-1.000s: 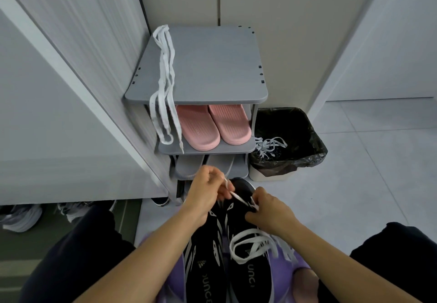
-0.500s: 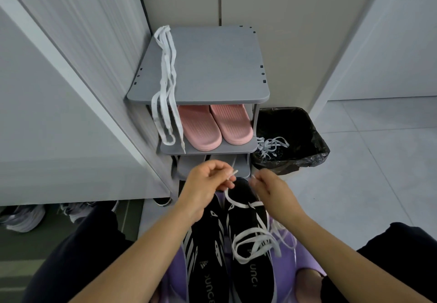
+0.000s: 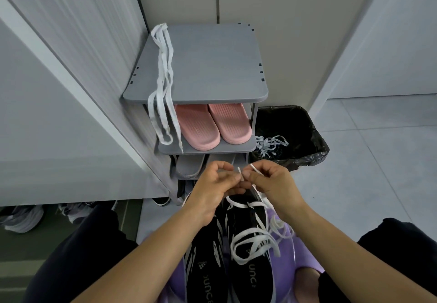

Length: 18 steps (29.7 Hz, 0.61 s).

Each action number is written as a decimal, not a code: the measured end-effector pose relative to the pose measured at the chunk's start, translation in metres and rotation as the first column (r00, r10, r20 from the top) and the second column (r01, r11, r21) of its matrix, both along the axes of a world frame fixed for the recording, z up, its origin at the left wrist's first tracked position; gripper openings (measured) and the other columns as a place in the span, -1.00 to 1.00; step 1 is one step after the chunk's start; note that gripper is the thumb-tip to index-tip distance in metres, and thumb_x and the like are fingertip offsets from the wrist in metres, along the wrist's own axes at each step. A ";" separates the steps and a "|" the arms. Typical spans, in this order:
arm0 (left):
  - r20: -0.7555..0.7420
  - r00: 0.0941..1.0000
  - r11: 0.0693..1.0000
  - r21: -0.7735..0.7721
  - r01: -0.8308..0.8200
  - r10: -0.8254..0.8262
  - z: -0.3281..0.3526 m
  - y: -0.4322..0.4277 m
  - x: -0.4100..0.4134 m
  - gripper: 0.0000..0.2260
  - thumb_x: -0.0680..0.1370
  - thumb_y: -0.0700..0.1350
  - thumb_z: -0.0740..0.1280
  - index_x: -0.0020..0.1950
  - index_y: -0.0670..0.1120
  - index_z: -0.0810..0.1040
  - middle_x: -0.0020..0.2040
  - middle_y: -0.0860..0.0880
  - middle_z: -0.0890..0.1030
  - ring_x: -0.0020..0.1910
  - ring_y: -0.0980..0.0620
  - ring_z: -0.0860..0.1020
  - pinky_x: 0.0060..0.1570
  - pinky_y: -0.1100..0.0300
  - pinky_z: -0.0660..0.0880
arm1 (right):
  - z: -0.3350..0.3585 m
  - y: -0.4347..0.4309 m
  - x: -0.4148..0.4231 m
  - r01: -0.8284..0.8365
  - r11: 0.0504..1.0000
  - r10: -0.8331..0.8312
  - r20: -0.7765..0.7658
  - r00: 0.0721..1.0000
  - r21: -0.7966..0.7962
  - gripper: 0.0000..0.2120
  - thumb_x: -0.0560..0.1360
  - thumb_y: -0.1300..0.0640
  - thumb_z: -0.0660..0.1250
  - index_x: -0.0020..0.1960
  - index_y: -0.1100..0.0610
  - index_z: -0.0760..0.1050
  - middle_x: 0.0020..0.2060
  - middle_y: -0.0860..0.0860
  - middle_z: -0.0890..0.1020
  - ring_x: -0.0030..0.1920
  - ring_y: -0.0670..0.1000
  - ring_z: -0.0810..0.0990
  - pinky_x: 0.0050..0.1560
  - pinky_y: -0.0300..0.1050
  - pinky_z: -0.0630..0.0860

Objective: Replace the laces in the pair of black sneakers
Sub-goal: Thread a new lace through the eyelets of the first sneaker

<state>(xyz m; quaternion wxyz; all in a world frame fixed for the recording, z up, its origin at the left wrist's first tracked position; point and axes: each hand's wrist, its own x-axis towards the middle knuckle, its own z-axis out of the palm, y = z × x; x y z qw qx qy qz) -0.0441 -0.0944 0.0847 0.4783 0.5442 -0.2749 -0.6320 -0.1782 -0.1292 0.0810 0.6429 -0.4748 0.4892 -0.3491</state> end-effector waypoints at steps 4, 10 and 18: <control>0.044 0.998 0.999 0.028 0.033 -0.034 -0.001 0.002 -0.003 -0.80 0.50 -0.34 0.32 0.09 -0.20 0.42 -0.17 -0.11 0.67 -0.17 -0.04 0.66 -0.05 0.16 0.60 | -0.003 0.001 -0.001 -0.082 0.997 0.082 -0.062 0.995 0.007 -0.92 0.51 0.22 0.32 -0.14 0.11 0.55 -0.28 0.09 0.58 -0.31 -0.06 0.53 -0.21 -0.19 0.49; -0.030 0.997 0.995 0.066 -0.074 0.076 -0.001 -0.001 0.001 -0.80 0.47 -0.37 0.34 0.03 -0.23 0.40 -0.26 -0.08 0.66 -0.27 0.03 0.65 -0.19 0.24 0.61 | 0.001 0.003 -0.001 -0.138 0.983 0.126 -0.103 0.987 -0.118 -0.84 0.48 0.26 0.34 -0.14 0.01 0.58 -0.19 -0.08 0.60 -0.25 -0.30 0.57 -0.21 -0.45 0.46; -0.238 0.959 0.984 0.133 -0.122 0.151 -0.005 -0.005 0.003 -0.84 0.49 -0.40 0.28 0.03 -0.24 0.41 -0.19 -0.20 0.59 -0.26 0.01 0.64 -0.25 0.25 0.59 | -0.007 0.002 0.001 -0.147 0.911 0.061 -0.225 0.972 -0.385 -0.82 0.40 0.26 0.44 -0.16 -0.03 0.58 -0.12 -0.02 0.57 -0.09 -0.24 0.54 -0.05 -0.43 0.44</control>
